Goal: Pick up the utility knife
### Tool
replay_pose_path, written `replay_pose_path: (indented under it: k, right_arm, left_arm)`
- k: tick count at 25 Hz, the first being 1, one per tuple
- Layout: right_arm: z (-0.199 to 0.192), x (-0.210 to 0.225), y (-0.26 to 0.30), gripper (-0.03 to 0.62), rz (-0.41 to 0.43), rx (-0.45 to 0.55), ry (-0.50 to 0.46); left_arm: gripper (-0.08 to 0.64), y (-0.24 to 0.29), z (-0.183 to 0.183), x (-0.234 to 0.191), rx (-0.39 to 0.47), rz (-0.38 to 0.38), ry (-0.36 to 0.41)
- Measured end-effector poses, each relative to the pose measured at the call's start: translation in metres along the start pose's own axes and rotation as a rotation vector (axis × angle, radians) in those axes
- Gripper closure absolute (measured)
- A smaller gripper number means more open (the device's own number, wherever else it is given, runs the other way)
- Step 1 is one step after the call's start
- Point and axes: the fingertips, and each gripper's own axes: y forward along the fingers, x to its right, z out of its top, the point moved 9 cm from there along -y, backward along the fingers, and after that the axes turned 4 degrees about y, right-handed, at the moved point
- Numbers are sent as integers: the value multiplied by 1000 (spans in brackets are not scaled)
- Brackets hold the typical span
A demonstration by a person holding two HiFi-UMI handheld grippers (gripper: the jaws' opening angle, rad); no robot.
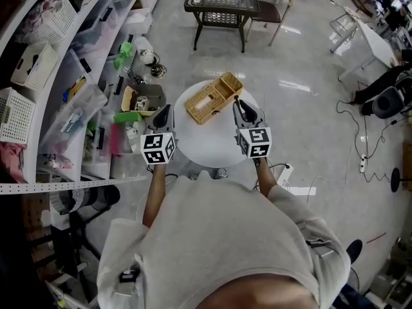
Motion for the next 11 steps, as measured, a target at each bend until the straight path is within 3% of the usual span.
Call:
replay_pose_path:
  k: [11]
  right_arm:
    - [-1, 0, 7, 509, 10, -15, 3]
  left_arm:
    - [540, 5, -4, 0, -14, -3, -3]
